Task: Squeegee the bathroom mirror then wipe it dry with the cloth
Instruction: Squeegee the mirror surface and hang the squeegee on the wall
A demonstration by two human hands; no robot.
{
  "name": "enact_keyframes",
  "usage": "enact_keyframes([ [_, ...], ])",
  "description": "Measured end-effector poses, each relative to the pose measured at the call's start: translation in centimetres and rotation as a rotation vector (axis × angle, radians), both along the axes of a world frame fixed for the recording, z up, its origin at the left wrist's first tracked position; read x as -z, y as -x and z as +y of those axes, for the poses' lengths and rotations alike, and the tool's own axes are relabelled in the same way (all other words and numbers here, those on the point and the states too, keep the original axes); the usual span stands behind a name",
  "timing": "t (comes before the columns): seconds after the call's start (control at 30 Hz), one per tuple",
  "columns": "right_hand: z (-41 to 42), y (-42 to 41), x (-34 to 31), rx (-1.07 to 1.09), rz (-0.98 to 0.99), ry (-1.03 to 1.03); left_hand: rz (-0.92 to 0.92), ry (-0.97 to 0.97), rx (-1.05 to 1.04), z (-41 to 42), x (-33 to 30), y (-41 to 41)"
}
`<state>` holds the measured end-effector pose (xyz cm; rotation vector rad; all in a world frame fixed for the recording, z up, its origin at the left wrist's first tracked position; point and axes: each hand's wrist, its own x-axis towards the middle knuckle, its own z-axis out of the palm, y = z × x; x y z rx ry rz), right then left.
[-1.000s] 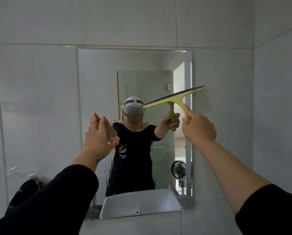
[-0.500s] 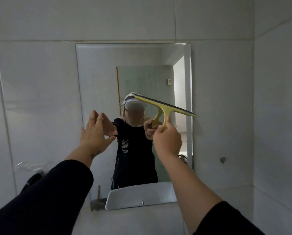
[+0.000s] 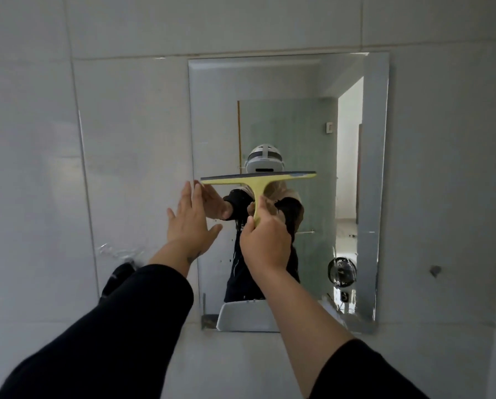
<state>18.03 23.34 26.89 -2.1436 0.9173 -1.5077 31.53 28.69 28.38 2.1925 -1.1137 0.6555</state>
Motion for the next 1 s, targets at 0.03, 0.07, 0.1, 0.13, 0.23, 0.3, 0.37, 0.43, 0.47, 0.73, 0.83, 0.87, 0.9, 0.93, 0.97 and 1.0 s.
enact_keyframes([
  [0.03, -0.2, -0.1, 0.1, 0.012, 0.031, 0.025, 0.005, -0.007, -0.004, 0.2, 0.2, 0.0],
  [0.07, -0.4, -0.1, 0.3, 0.019, 0.079, 0.064, 0.006, -0.013, -0.008, 0.3, 0.4, 0.0],
  [0.1, -0.6, 0.0, 0.5, 0.021, 0.146, 0.111, 0.006, -0.021, -0.011, 0.3, 0.6, 0.0],
  [0.13, -0.7, 0.1, 0.7, 0.021, 0.206, 0.155, 0.007, -0.032, -0.015, 0.3, 0.9, 0.1],
  [0.23, -1.6, 1.1, 0.6, 0.046, 0.331, 0.220, 0.018, -0.078, -0.023, 0.0, 1.4, 0.7],
  [0.3, -2.5, 2.1, 0.0, 0.091, 0.397, 0.278, 0.035, -0.101, -0.008, -0.3, 1.7, 1.0],
  [0.37, -3.5, 3.2, -0.4, 0.141, 0.448, 0.343, 0.057, -0.128, 0.021, -0.6, 2.2, 1.3],
  [0.43, -4.4, 4.3, -0.7, 0.174, 0.491, 0.373, 0.082, -0.146, 0.049, -0.9, 2.7, 1.7],
  [0.47, -4.7, 4.9, -0.8, 0.184, 0.511, 0.377, 0.092, -0.155, 0.059, -1.1, 2.9, 1.8],
  [0.73, -6.6, 9.0, -0.9, 0.244, 0.563, 0.353, 0.078, -0.212, 0.011, -2.6, 3.9, 2.5],
  [0.83, -7.1, 10.4, -0.5, 0.254, 0.543, 0.309, 0.061, -0.201, -0.021, -3.0, 4.7, 3.3],
  [0.87, -7.3, 10.8, -0.3, 0.256, 0.538, 0.290, 0.057, -0.205, -0.024, -3.2, 4.9, 3.5],
  [0.9, -7.5, 11.2, -0.1, 0.259, 0.528, 0.270, 0.053, -0.212, -0.026, -3.4, 5.1, 3.6],
  [0.93, -7.8, 11.7, 0.1, 0.265, 0.511, 0.250, 0.049, -0.219, -0.025, -3.6, 5.2, 3.7],
  [0.97, -8.2, 12.1, 0.4, 0.275, 0.492, 0.231, 0.047, -0.225, -0.023, -3.7, 5.3, 3.8],
  [1.0, -8.6, 12.5, 0.7, 0.285, 0.468, 0.211, 0.049, -0.230, -0.019, -3.9, 5.4, 3.8],
])
